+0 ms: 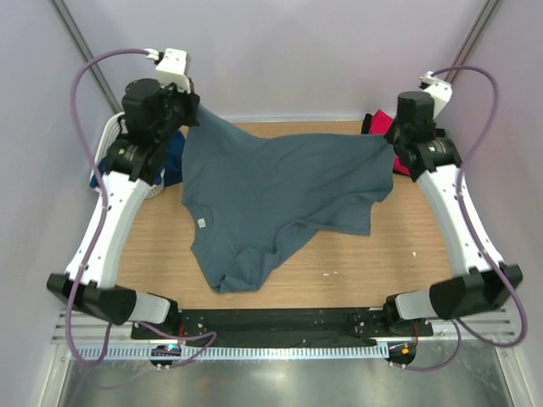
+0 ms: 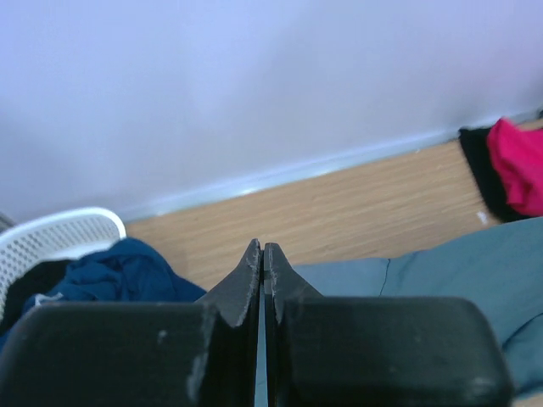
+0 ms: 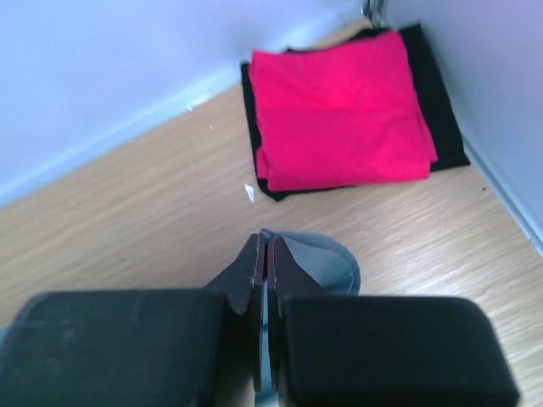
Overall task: Fold and stack the t-shirts
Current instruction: Flatten the tshirt out
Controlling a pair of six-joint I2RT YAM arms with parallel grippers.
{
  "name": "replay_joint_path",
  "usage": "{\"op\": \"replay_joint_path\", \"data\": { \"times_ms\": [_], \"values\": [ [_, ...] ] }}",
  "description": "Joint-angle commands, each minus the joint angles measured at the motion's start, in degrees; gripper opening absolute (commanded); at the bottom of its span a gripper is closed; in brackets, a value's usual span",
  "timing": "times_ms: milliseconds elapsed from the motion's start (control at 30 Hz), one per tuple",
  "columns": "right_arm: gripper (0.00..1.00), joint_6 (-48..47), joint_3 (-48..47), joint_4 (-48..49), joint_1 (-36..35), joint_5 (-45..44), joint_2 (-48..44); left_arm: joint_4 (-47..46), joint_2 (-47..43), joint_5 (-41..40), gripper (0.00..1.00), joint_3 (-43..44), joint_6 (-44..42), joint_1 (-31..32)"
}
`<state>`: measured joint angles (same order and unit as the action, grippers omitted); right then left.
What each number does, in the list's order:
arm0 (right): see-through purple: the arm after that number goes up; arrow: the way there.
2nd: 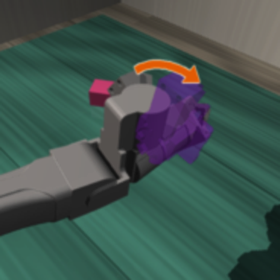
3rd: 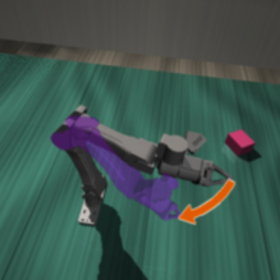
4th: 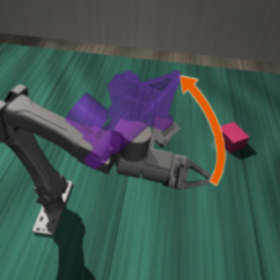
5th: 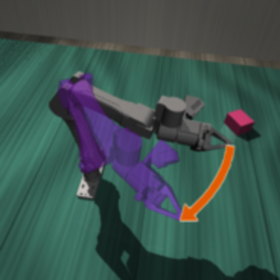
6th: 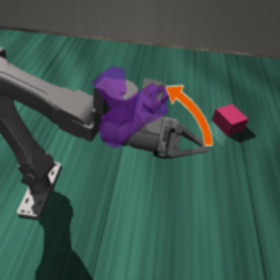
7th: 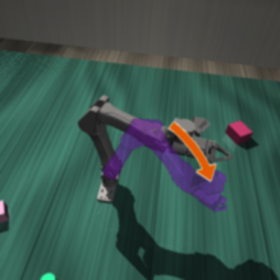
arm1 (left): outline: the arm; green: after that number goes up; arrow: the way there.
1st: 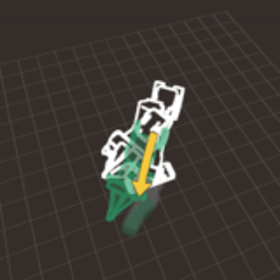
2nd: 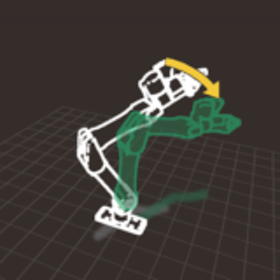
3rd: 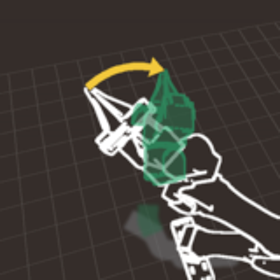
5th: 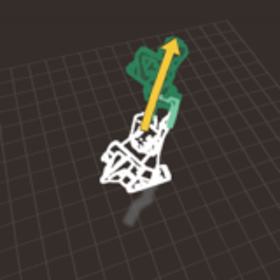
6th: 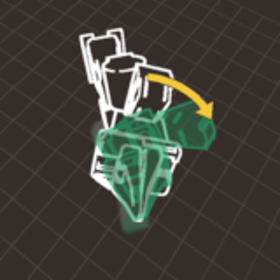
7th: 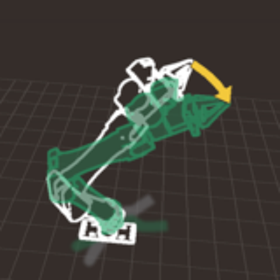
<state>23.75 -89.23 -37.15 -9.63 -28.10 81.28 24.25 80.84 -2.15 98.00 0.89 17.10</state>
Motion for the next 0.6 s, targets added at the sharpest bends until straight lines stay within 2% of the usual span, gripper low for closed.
{"op": "replay_joint_path", "data": {
  "times_ms": [0,133,333,400,567],
  "values": [
    [0.01,-3.2,-1.5,1.0,0.1,1.1,-9.0,-1.9,-8.0,4.2,0.0,0.9,-2.5,-0.3],
    [0.01,-6.7,-3.4,0.8,0.1,3.0,-17.1,-0.4,-16.4,7.0,0.0,3.4,-1.9,-0.3],
    [0.01,-9.7,-11.0,-2.4,0.2,5.5,-25.8,2.8,-22.8,10.0,0.0,11.2,-2.2,-0.2],
    [0.01,-10.0,-13.8,-4.3,0.1,6.9,-27.0,3.3,-24.1,12.9,0.0,14.0,-1.6,-0.2],
    [0.01,-11.1,-27.9,-12.4,0.1,9.2,-25.9,5.5,-24.8,14.6,0.0,25.6,1.5,-0.5]
  ]
}}
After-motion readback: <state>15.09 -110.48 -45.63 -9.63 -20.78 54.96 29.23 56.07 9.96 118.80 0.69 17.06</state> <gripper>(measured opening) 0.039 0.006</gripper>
